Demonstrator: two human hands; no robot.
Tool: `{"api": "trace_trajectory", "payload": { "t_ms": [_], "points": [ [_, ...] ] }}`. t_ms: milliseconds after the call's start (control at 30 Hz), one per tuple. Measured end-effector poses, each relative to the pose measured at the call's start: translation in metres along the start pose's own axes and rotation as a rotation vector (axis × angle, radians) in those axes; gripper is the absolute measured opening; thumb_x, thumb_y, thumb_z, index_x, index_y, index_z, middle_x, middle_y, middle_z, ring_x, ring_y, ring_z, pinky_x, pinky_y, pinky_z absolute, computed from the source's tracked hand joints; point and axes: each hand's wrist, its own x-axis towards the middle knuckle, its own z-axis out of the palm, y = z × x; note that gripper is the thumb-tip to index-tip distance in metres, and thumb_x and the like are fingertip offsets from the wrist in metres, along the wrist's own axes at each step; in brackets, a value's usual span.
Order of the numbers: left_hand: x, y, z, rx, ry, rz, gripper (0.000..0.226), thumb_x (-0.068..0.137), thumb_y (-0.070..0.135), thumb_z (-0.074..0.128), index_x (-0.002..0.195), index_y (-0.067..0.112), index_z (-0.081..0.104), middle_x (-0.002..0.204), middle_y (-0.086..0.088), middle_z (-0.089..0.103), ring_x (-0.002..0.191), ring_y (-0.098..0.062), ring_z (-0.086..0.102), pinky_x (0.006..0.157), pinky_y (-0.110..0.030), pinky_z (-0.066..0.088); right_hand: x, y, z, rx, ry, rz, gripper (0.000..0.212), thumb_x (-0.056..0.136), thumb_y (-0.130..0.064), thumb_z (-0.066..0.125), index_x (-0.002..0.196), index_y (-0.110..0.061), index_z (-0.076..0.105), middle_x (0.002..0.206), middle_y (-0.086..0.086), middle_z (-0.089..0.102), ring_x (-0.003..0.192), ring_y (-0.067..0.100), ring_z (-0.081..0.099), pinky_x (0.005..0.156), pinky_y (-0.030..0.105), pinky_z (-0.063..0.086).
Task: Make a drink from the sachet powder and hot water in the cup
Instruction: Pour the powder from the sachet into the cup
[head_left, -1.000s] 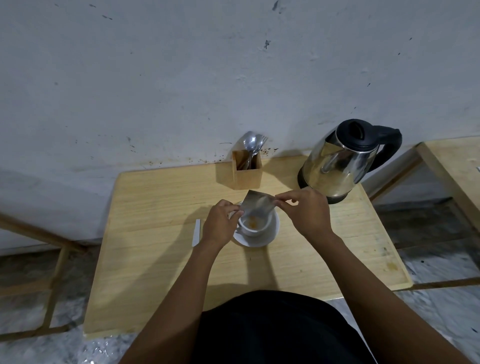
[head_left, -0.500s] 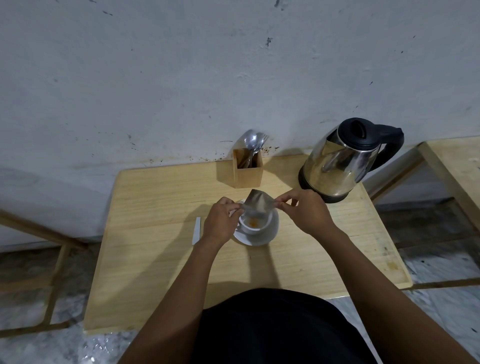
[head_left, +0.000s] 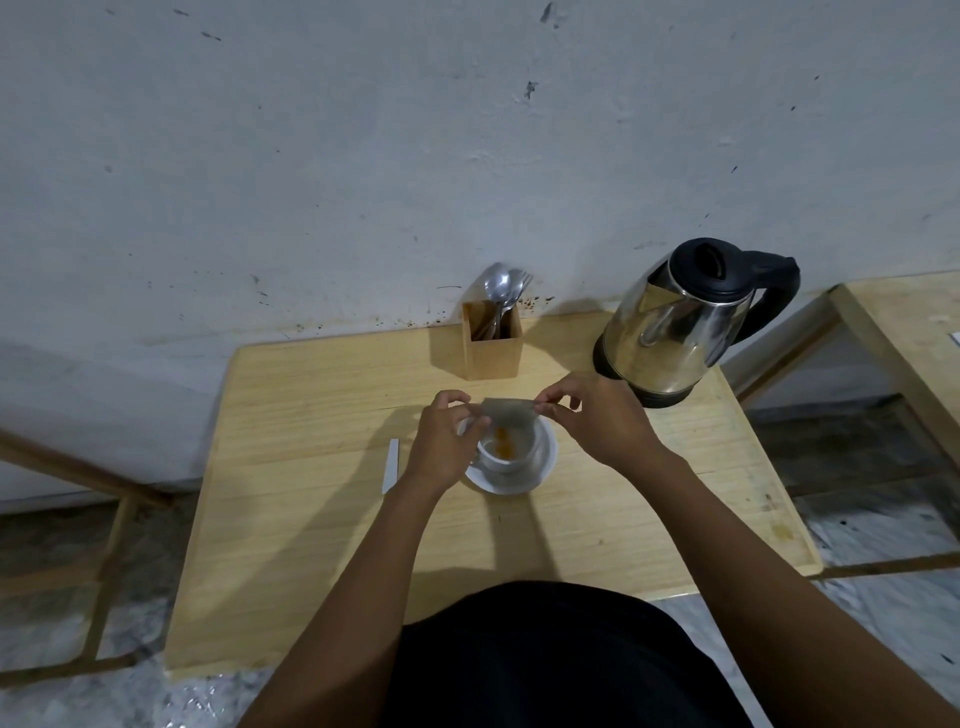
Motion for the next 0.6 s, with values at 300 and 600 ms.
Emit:
{"api": "trace_trajectory", "payload": {
  "t_ms": [300,600],
  "points": [
    [0.003,0.004,0.002,-0.029,0.036,0.02,0.021,0.088,0.017,0.065,0.092,-0.002,0.072,0.108,0.002,0.054,0.094,-0.01,0.053,0.064,0.005,0.035,0.01,0.0,-0.003,0.03,-0.016,0.033,0.012,0.086,-0.026,0.072,0.097,-0.03,0.073,0.08,-0.015,0.067,0.078,0.007,0.059,0.072,0.028,0.049],
    [0.004,0.001,0.002,0.003,0.126,0.03,0.024,0.084,0.023,0.069,0.097,0.003,0.074,0.109,0.0,0.059,0.1,-0.017,0.059,0.072,-0.012,0.042,0.006,-0.006,0.01,-0.088,0.113,-0.023,0.01,0.087,-0.037,0.068,0.095,-0.035,0.074,0.072,-0.028,0.06,0.062,-0.002,0.047,0.085,0.031,0.038]
  ]
}}
